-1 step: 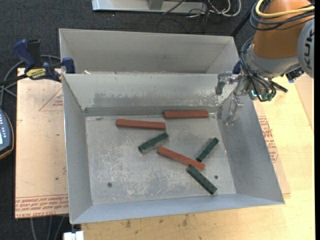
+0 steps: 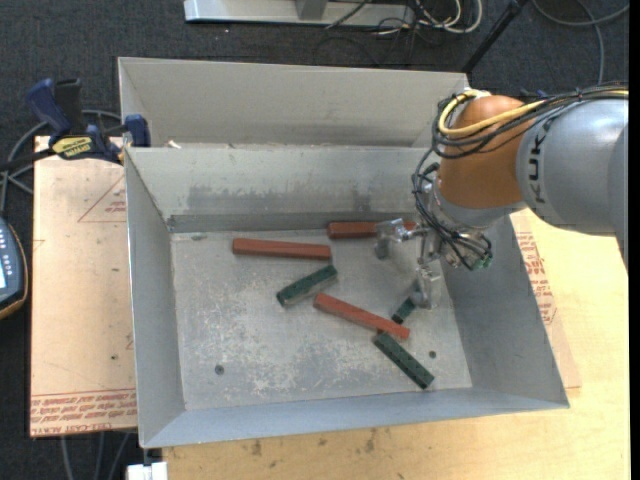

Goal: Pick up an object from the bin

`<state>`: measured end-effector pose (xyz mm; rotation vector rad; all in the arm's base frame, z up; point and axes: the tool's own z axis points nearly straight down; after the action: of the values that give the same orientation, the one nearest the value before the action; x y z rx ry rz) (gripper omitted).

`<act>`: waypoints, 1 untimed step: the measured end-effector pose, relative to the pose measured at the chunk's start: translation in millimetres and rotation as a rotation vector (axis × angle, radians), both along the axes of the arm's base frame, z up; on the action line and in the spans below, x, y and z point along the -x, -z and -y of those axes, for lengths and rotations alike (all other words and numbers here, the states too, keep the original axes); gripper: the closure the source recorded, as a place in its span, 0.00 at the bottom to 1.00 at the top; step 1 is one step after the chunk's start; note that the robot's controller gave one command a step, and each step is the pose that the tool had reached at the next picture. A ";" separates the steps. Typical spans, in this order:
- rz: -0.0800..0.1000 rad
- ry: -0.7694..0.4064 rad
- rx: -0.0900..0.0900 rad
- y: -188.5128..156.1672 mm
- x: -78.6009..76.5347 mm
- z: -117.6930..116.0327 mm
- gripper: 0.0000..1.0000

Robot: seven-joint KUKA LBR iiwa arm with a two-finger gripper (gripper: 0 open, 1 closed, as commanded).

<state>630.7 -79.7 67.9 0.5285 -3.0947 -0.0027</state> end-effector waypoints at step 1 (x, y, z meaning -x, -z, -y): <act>-0.001 0.156 0.000 -22.8 80.7 -3.2 0.00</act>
Offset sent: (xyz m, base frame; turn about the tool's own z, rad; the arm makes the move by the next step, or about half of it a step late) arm -0.0793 0.0026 0.0227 0.1543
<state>550.0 -76.6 90.7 0.2862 -3.1260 -0.0032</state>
